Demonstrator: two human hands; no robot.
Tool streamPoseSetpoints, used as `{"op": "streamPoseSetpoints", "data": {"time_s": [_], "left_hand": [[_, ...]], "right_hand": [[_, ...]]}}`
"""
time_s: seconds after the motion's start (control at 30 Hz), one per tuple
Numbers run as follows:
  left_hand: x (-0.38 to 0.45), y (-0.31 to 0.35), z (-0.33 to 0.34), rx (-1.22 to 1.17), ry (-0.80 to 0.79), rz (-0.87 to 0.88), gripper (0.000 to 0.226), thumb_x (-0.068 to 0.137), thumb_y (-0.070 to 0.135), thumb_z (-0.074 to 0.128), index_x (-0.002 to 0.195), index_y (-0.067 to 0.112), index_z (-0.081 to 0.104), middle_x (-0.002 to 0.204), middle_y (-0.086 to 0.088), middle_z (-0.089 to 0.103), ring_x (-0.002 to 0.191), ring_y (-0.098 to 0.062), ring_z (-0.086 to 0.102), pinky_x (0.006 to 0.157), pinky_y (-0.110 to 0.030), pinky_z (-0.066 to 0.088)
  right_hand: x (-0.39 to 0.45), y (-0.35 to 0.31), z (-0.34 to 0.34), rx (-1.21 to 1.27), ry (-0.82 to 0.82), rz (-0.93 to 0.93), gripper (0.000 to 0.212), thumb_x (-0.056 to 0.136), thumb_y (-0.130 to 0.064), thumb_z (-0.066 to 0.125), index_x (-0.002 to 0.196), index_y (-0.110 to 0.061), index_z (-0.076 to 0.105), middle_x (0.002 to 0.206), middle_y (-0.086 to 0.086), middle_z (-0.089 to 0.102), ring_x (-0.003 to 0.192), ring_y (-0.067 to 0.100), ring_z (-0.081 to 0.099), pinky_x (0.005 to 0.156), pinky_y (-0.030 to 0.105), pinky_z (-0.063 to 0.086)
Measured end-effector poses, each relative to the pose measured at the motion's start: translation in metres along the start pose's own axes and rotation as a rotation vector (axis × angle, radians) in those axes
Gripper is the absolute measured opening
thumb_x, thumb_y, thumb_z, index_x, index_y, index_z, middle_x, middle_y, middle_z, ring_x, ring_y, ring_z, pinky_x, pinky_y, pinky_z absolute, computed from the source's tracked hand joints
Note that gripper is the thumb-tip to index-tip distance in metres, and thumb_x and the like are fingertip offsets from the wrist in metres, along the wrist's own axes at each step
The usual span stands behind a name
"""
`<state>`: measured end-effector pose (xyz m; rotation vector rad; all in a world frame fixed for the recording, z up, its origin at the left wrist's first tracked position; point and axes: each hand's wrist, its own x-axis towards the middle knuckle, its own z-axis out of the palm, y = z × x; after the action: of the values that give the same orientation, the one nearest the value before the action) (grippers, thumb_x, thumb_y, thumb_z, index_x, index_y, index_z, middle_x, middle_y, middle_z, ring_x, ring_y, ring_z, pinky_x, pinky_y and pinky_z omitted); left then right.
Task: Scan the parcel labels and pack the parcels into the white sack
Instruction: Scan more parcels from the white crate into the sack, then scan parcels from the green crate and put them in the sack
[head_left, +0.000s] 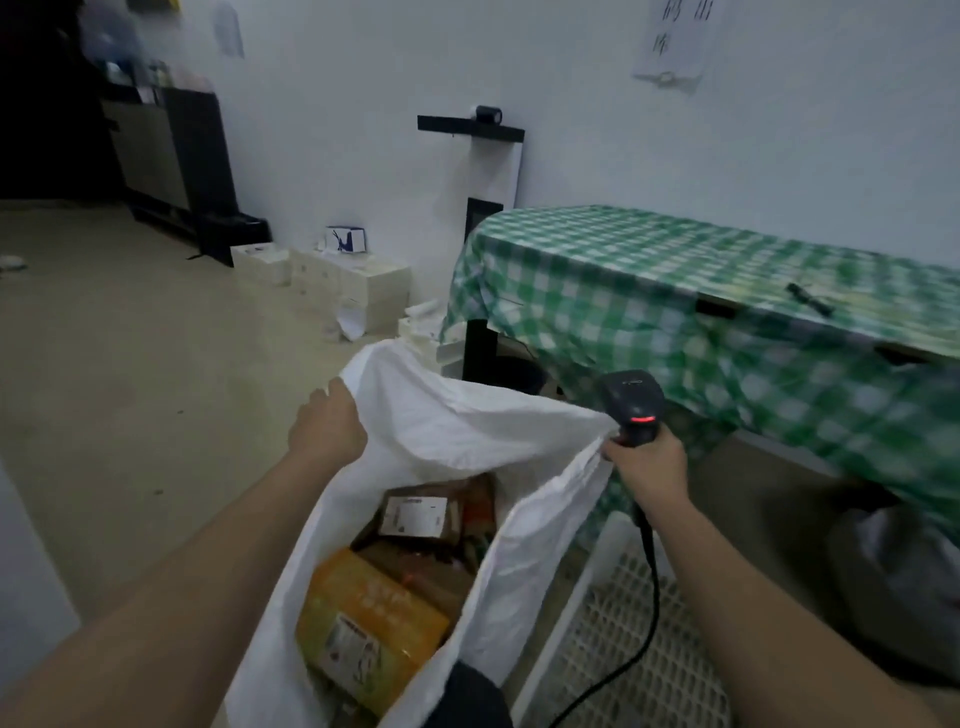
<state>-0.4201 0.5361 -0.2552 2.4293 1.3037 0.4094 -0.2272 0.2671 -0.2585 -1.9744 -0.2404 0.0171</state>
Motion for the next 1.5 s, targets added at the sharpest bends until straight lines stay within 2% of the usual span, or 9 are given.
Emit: {"op": "streamPoseSetpoints", "data": {"time_s": [0.17,0.4,0.57,0.73,0.87,1.03,1.23,1.4,1.5], "left_hand": [[-0.038,0.061,0.011,-0.053,0.085,0.314,0.044,0.093,0.011,0.051,0.136,0.005,0.041,0.140,-0.017,0.042,0.128,-0.034,0.039,0.102,-0.042,0.037],[-0.130,0.164,0.062,-0.219,-0.197,0.655,0.040,0.098,0.018,0.049,0.137,0.013,0.043,0.144,-0.010,0.041,0.122,-0.028,0.048,0.094,-0.039,0.043],[-0.208,0.224,0.110,-0.232,-0.427,0.803,0.043,0.099,0.021,0.049,0.140,0.016,0.039,0.142,-0.010,0.041,0.118,-0.029,0.051,0.094,-0.042,0.045],[-0.280,0.266,0.164,-0.204,-0.594,0.939,0.042,0.098,0.020,0.049,0.139,0.019,0.040,0.140,-0.010,0.043,0.112,-0.030,0.054,0.086,-0.039,0.047],[-0.326,0.297,0.212,-0.211,-0.752,0.917,0.040,0.098,0.024,0.050,0.137,0.018,0.044,0.128,-0.011,0.056,0.103,-0.031,0.060,0.073,-0.031,0.044],[-0.364,0.358,0.282,-0.243,-0.900,0.874,0.039,0.098,0.028,0.051,0.135,0.017,0.048,0.128,-0.004,0.057,0.109,-0.023,0.057,0.085,-0.030,0.047],[-0.396,0.423,0.349,-0.329,-0.970,0.768,0.043,0.098,0.034,0.050,0.137,0.016,0.046,0.137,-0.003,0.053,0.125,-0.023,0.049,0.103,-0.037,0.040],[-0.409,0.441,0.379,-0.432,-1.100,0.592,0.045,0.099,0.047,0.042,0.134,0.018,0.045,0.130,0.000,0.056,0.117,-0.021,0.053,0.094,-0.037,0.044],[-0.409,0.438,0.370,-0.619,-1.126,0.440,0.045,0.096,0.054,0.042,0.136,0.033,0.037,0.130,0.010,0.052,0.113,-0.013,0.051,0.096,-0.036,0.043]], "right_hand": [[-0.029,0.023,-0.048,-0.014,-0.007,0.039,0.015,0.074,-0.009,0.074,0.083,-0.013,0.063,0.083,0.011,0.068,0.078,0.026,0.064,0.067,0.031,0.047],[-0.086,0.060,-0.141,-0.031,0.118,0.105,0.009,0.078,-0.009,0.068,0.077,-0.016,0.062,0.069,0.005,0.070,0.067,0.022,0.070,0.067,0.036,0.053],[-0.139,0.112,-0.222,-0.046,0.218,0.279,0.005,0.081,-0.004,0.061,0.085,-0.002,0.064,0.070,0.012,0.068,0.042,0.010,0.062,0.046,0.024,0.045],[-0.179,0.187,-0.287,-0.075,0.366,0.466,0.013,0.073,-0.019,0.068,0.081,-0.008,0.065,0.075,0.015,0.072,0.070,0.033,0.069,0.065,0.047,0.056],[-0.189,0.246,-0.318,-0.029,0.480,0.571,0.014,0.071,-0.022,0.066,0.083,-0.016,0.062,0.083,0.014,0.071,0.081,0.036,0.068,0.077,0.053,0.057],[-0.156,0.287,-0.355,0.026,0.566,0.588,0.014,0.085,-0.011,0.064,0.077,-0.015,0.053,0.072,0.009,0.058,0.070,0.027,0.053,0.059,0.032,0.037],[-0.097,0.331,-0.388,0.085,0.658,0.545,0.007,0.088,-0.014,0.063,0.086,-0.015,0.056,0.077,0.005,0.060,0.077,0.023,0.055,0.073,0.035,0.042],[-0.082,0.355,-0.392,0.105,0.656,0.570,0.005,0.089,-0.015,0.062,0.092,-0.016,0.057,0.074,-0.005,0.056,0.066,0.006,0.048,0.059,0.029,0.037],[-0.083,0.351,-0.392,0.160,0.684,0.515,0.010,0.088,-0.014,0.062,0.084,-0.020,0.055,0.073,-0.003,0.057,0.065,0.010,0.048,0.058,0.025,0.037]]}}
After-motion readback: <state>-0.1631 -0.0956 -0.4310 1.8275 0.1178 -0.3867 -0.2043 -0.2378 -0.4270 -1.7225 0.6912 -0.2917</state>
